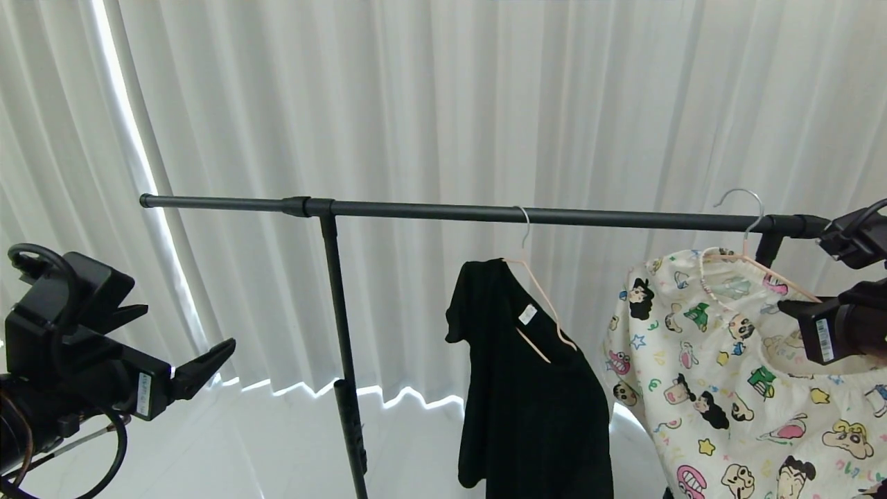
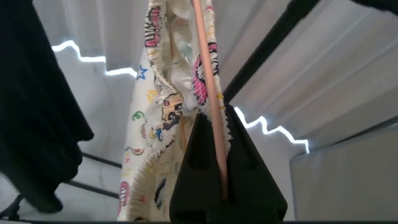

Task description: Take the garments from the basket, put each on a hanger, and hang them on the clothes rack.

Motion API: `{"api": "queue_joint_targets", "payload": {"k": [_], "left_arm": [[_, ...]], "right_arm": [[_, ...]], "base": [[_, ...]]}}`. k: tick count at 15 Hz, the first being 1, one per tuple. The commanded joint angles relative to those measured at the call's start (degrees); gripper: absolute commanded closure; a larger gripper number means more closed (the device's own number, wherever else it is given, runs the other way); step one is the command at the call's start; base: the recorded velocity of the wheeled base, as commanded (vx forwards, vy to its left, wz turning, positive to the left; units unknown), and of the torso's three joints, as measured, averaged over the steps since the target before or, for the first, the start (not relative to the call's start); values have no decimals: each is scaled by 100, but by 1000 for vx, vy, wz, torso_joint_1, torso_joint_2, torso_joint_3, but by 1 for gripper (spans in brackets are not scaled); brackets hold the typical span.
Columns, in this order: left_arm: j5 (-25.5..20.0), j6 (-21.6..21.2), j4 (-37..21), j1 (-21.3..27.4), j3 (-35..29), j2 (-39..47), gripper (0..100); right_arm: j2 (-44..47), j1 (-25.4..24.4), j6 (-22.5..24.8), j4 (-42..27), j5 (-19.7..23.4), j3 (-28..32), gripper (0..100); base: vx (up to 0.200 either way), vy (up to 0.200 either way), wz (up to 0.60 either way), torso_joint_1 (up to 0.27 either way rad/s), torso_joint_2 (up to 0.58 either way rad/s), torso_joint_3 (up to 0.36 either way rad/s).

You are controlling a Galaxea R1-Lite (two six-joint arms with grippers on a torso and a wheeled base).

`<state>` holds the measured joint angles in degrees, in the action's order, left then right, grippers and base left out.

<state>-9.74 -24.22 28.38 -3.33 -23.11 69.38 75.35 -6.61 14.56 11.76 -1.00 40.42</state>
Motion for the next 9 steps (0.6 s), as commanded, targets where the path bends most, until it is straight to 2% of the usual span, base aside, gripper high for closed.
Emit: {"api": "queue_joint_targets", "payload": {"k": [1,2,6,9], "left_arm": [[-2,-4,1,34,9,-21,0],[-2,5,1,43,26,-29,0],[-2,-4,1,34,17,-56,0],[-2,-12,1,43,26,-100,0]], "right_arm": [[85,-7,3,1,3,45,100],[103,-7,3,1,3,53,100],[533,2,-32,80,3,440,100],[788,-130,-23,72,-14,458,100]], "base": [[200,0,0,2,7,-7],[200,0,0,2,2,2],[0,0,0,0,0,0],[0,0,0,0,0,0]]}}
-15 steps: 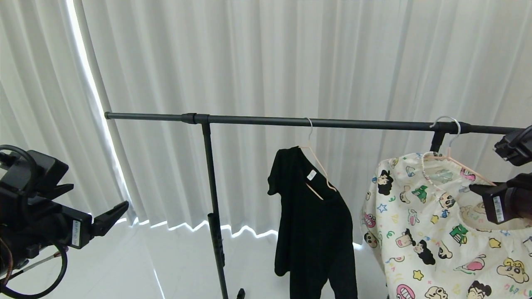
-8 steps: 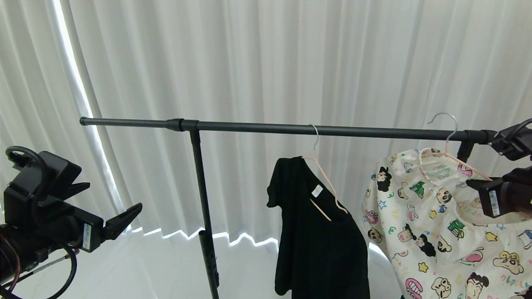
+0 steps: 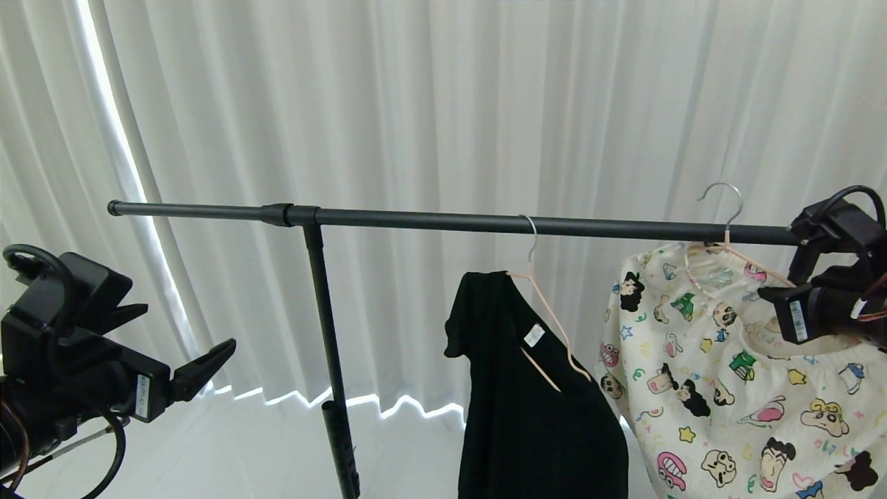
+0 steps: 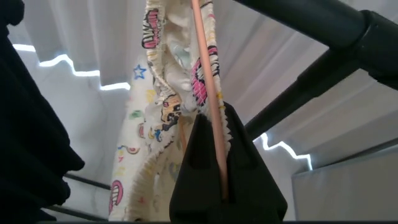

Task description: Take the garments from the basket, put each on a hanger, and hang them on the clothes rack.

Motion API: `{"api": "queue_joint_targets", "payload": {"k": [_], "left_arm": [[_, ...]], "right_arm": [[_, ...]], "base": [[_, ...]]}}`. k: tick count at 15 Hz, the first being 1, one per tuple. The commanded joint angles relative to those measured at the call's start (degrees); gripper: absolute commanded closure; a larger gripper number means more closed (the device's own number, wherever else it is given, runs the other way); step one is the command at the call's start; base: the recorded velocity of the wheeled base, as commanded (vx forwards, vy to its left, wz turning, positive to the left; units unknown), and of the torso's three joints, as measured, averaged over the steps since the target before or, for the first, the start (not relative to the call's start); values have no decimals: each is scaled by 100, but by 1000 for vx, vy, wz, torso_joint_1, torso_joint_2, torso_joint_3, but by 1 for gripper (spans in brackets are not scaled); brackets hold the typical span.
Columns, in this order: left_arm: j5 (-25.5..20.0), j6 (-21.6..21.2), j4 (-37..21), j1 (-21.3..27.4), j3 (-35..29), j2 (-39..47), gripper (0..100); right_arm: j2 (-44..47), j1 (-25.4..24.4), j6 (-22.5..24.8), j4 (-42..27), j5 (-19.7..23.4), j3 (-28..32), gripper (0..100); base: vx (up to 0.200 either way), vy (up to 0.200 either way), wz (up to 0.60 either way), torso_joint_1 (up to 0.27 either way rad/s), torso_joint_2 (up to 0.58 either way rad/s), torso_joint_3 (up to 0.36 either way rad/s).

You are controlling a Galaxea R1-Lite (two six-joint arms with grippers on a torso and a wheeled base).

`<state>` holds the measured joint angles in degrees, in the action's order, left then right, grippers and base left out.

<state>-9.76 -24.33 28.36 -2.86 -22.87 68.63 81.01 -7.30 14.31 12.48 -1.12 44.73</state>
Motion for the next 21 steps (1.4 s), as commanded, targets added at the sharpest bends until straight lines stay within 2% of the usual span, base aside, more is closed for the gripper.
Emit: {"api": "queue_joint_targets", "payload": {"k": [1,15,16,18,21], "left_arm": [[1,-1,3,-4,2,-34,0],[1,-107,3,5,11,-78,0],[1,-107,3,-4,11,-78,0],[1,-107,3,-4,63,-87,0],[1,-107,3,-4,204,-201,0]], "right_arm": [[284,-114,1,0,-2,18,100],[486,-228,1,-35,-134,-25,100],[460,-228,-7,-27,-134,-25,0],[337,-228,-78,-18,-134,-69,0],[-208,-307,-368,307,-37,-570,0]], "base": [[0,0,0,0,0,0],[0,0,0,0,0,0],[0,0,0,0,0,0],[0,0,0,0,0,0],[0,0,0,0,0,0]]}}
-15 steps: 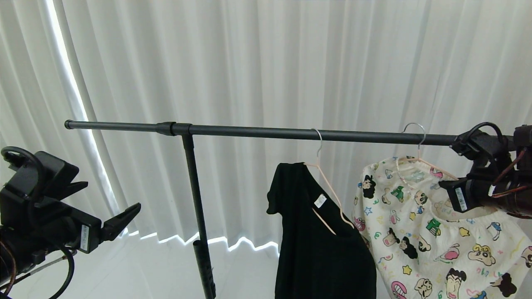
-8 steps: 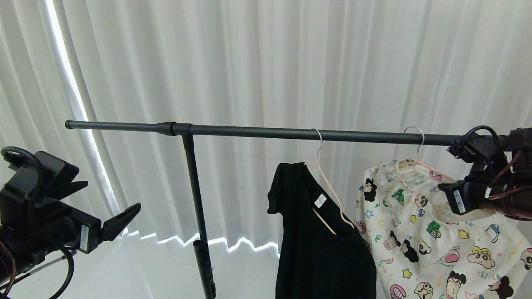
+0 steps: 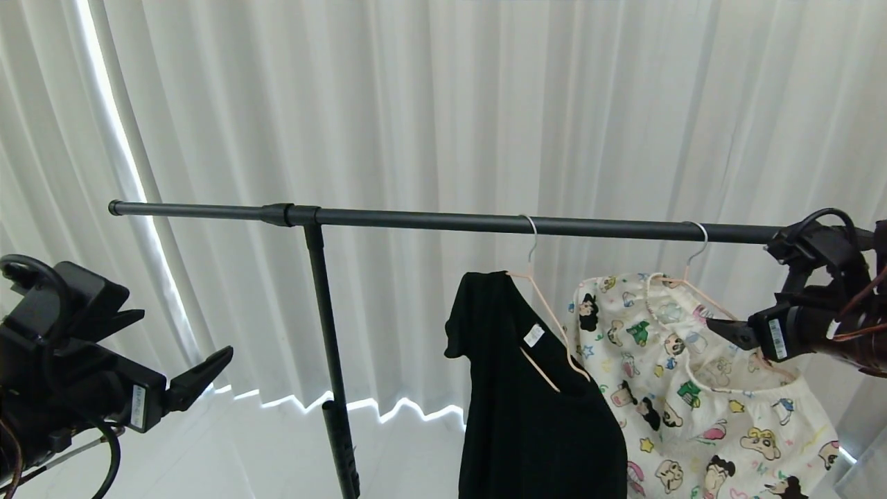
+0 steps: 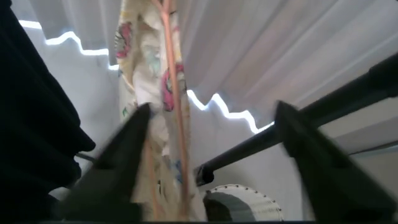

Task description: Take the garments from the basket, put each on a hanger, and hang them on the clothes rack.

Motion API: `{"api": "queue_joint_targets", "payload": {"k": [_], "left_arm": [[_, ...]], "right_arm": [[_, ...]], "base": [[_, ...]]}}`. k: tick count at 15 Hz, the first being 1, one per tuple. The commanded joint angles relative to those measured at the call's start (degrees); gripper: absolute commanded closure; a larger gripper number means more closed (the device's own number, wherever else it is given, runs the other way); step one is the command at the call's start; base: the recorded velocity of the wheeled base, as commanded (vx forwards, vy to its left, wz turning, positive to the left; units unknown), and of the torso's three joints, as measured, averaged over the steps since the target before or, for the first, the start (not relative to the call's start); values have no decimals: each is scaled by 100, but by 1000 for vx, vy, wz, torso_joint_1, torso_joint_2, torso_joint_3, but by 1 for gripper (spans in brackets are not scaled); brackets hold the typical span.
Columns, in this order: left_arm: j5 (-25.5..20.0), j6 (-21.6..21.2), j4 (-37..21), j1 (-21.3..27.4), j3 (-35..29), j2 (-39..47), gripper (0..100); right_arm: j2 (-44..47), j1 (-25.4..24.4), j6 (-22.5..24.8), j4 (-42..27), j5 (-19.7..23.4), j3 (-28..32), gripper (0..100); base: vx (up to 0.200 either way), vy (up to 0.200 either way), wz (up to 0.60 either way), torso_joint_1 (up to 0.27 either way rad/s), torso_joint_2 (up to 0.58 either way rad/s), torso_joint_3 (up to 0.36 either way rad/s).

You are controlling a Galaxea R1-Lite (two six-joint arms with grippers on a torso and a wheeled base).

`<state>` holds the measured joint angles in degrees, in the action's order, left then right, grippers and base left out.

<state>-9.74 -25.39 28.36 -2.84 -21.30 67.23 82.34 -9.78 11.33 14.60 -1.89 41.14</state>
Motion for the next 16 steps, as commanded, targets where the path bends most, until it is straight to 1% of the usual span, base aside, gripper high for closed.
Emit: {"api": "queue_joint_targets", "payload": {"k": [1,3,4,5,6,7,8,9,10,12,14,16], "left_arm": [[-2,-1,3,-6,99,-96,0],[7,8,3,-15,99,-61,0],[7,8,3,-24,64,-26,0],[16,8,3,-32,55,-8,0],[51,8,3,-32,47,-8,0],[113,8,3,-41,47,-8,0],[192,17,3,-41,55,-17,0],[245,43,3,-41,64,-26,0],[245,43,3,-59,73,-26,0],[245,43,3,-94,55,-8,0],[245,43,3,-111,82,-26,0],[253,43,3,-217,152,-96,0]], "right_arm": [[-526,-95,-236,218,110,-326,0],[-877,-103,-438,289,171,-379,0],[-1009,-24,-465,262,136,-405,0],[-1097,222,-412,236,119,-484,0],[-1150,442,-280,209,31,-564,0],[-1193,670,-43,78,-145,-625,0],[-1229,943,309,-116,-400,-678,0],[-1264,1171,625,-177,-541,-783,0],[-1281,1285,766,-177,-567,-871,0],[-1290,1672,1241,-107,-576,-1100,0],[-1290,1839,1416,-72,-584,-1144,0],[-1352,1953,1443,7,-584,-1188,0]], "base": [[0,0,0,0,0,0],[0,0,0,0,0,0],[0,0,0,0,0,0],[0,0,0,0,0,0],[0,0,0,0,0,0],[0,0,0,0,0,0],[-200,0,0,-2,2,2],[-200,0,0,17,12,2],[-200,0,0,22,7,2],[-200,0,0,-2,2,10],[-200,0,0,-2,0,7],[-200,0,0,0,2,0]]}}
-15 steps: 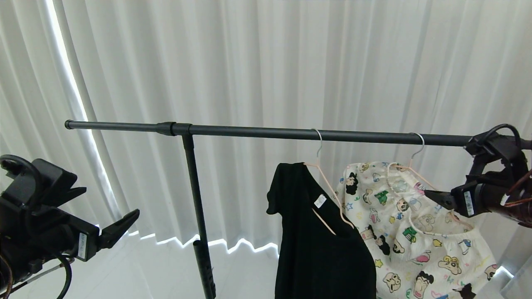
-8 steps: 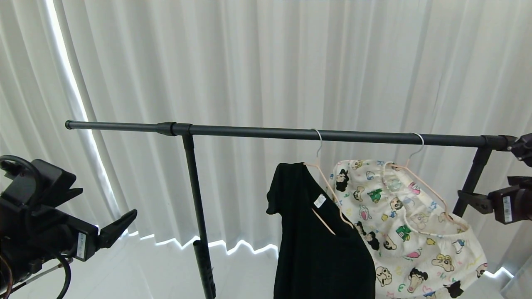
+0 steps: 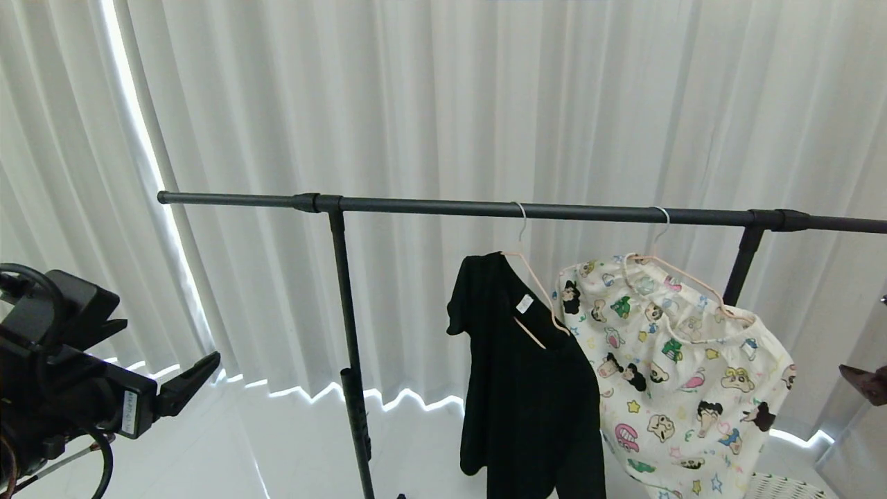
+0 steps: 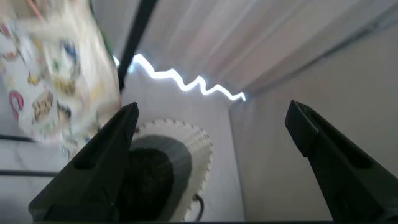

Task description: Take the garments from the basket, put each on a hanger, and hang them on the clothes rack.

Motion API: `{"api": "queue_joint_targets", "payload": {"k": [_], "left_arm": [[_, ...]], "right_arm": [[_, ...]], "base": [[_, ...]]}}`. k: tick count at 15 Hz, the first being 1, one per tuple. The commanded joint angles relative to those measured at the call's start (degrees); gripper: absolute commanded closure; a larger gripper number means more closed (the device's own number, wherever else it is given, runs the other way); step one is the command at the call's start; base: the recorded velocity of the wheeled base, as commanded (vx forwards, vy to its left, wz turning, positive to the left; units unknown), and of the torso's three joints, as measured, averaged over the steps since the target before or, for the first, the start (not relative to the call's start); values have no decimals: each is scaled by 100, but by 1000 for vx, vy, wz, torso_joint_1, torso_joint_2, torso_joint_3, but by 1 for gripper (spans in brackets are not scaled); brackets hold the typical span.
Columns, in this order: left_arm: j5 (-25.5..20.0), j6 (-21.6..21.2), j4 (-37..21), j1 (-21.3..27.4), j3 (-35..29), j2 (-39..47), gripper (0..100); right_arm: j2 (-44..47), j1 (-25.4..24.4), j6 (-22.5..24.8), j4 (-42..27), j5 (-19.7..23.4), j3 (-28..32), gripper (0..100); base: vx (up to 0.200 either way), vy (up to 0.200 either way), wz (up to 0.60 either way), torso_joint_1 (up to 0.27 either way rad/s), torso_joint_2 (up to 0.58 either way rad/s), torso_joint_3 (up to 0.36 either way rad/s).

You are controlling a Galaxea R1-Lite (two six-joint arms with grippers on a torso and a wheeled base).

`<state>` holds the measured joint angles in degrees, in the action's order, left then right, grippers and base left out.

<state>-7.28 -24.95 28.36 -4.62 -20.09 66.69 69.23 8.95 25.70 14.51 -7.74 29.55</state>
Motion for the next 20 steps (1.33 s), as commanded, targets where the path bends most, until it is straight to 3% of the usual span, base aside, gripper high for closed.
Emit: {"api": "queue_joint_targets", "payload": {"k": [1,6,9,12,14,17,20], "left_arm": [[7,-1,3,-48,31,-113,0],[447,26,3,-48,576,-798,0],[464,17,-5,-57,1323,-1633,0],[464,8,-146,-48,2009,-2758,0],[508,8,-999,-57,2009,-3620,0],[921,17,-2721,-48,1895,-5351,0],[1308,87,-2721,-74,1868,-5632,0]], "right_arm": [[-85,151,14,114,-8,-72,0],[-437,397,41,237,-8,-327,0],[-630,459,41,413,-8,-529,0],[-797,511,49,588,-8,-793,0],[-929,582,49,597,-17,-951,0],[-1105,599,41,597,-17,-1118,0],[-1131,591,23,685,-8,-1101,0]], "base": [[-200,0,0,-2,-2,-2],[-200,0,0,5,4,1],[-200,0,0,1,4,1],[0,0,0,0,0,0],[0,0,0,0,0,0],[0,0,0,0,0,0],[0,0,0,0,0,0]]}}
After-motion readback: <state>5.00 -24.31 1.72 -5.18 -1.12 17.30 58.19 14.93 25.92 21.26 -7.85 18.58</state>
